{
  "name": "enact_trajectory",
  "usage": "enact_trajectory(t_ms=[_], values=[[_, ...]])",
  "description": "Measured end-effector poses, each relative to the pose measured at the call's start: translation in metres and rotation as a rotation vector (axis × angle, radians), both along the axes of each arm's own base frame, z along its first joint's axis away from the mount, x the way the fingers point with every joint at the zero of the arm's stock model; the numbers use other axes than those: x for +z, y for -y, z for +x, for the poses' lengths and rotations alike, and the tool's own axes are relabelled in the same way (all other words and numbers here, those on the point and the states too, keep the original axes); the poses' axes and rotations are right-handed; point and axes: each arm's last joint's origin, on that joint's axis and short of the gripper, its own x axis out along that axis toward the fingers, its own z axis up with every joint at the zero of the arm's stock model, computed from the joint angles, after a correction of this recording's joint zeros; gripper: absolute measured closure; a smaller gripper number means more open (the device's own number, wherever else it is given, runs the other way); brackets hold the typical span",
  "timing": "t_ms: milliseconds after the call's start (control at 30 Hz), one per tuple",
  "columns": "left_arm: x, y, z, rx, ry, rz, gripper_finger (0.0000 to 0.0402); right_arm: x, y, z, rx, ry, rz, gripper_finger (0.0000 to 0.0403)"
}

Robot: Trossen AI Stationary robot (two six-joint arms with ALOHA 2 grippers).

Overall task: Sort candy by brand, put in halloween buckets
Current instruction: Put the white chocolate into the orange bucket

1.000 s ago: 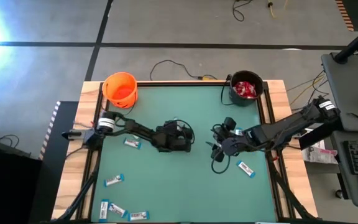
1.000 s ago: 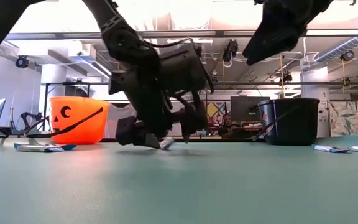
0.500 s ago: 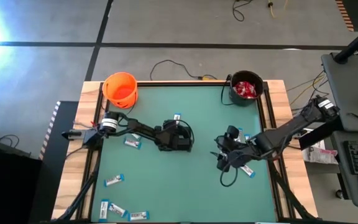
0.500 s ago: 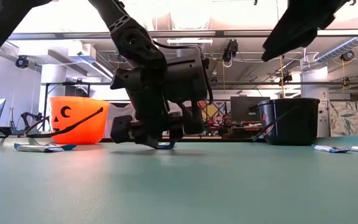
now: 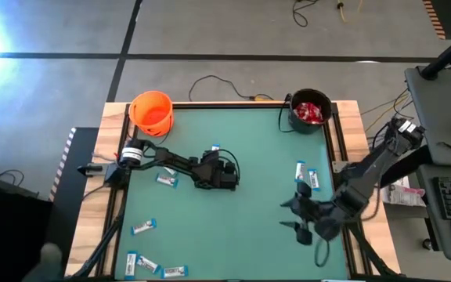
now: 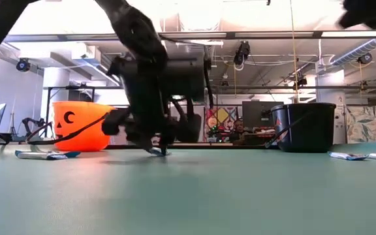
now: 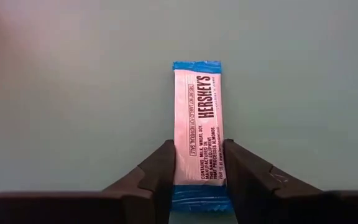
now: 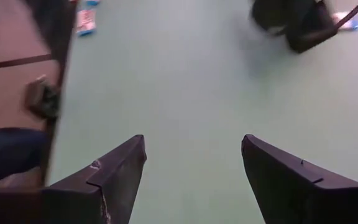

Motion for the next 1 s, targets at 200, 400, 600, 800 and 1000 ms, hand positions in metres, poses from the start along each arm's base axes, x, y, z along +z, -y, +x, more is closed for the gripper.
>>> enact_trajectory(t_ms=[200,400,600,800,1000], values=[[0.033,0.021,-0.010,-0.059,0.007,0.020,0.0294,-0.018,-0.036,-0.016,0.037,0.002,0.076,0.0154],[0.066,0.032,-0.017,-0.123,0.046,-0.009,0.0294,-0.048,-0.066,-0.022,0.081,-0.041,0.065,0.0156],[0.103,0.032,-0.018,-0.154,0.121,-0.026,0.0294,-0.069,-0.080,-0.021,0.090,-0.128,0.071,0.0156],[0.140,0.030,-0.023,-0.176,0.078,-0.020,0.0294,-0.075,-0.089,-0.026,0.092,-0.143,0.076,0.0156],[0.178,0.026,-0.031,-0.164,-0.023,-0.013,0.0294,-0.071,-0.091,-0.030,0.108,-0.137,0.087,0.0156]])
